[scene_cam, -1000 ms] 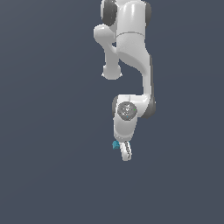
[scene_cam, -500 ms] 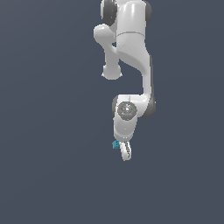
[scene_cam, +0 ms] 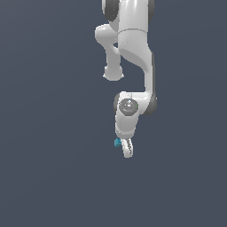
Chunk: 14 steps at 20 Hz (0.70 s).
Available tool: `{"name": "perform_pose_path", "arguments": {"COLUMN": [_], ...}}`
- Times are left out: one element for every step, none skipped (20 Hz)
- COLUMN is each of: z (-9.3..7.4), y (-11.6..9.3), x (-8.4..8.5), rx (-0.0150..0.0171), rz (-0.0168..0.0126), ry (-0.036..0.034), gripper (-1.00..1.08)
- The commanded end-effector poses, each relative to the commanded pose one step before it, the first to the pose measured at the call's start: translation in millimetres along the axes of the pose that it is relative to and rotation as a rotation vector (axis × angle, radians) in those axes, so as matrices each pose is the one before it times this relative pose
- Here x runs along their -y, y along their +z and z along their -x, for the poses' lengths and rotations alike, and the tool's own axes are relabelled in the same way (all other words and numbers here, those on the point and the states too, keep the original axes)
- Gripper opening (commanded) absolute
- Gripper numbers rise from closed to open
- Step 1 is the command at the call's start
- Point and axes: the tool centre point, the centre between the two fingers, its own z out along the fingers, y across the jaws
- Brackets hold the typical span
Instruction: Pick up the object and move it to a goal position.
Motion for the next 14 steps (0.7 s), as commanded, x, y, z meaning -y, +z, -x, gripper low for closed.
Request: {"name": "perform_pose_path", "arguments": {"z": [2.39,1.10,1.55,1.28,1.37,1.46,1.49,1.52,1.55,1.52,1.46,1.40,1.34,1.28], "y": [-1.72,-0.54,-0.39,-0.62,-0.67,-0.71,-0.72,-0.73,-0.74,-0.73,-0.69,-0.66,-0.63,-0.60], "x": [-9.14,-4.53,-4.85,-5.25,-5.63,-5.96,-6.07,-6.16,-6.23,-6.10,-5.85,-5.59,-5.32,-5.03], "rx": [0.00002,0.00000,-0.00024,0.00000,0.00000,0.00000,0.00000,0.00000,0.00000,0.00000,0.00000,0.00000,0.00000,0.00000], "rz": [-0.00119,0.00000,0.00031,0.00000,0.00000,0.00000,0.00000,0.00000,0.00000,0.00000,0.00000,0.00000,0.00000,0.00000], "ry": [-0.00020,0.00000,-0.00057,0.00000,0.00000,0.00000,0.00000,0.00000,0.00000,0.00000,0.00000,0.00000,0.00000,0.00000], "gripper": [-1.00,-1.00,-1.00,-1.00,-1.00,-1.00,-1.00,-1.00,-1.00,-1.00,-1.00,-1.00,-1.00,-1.00]}}
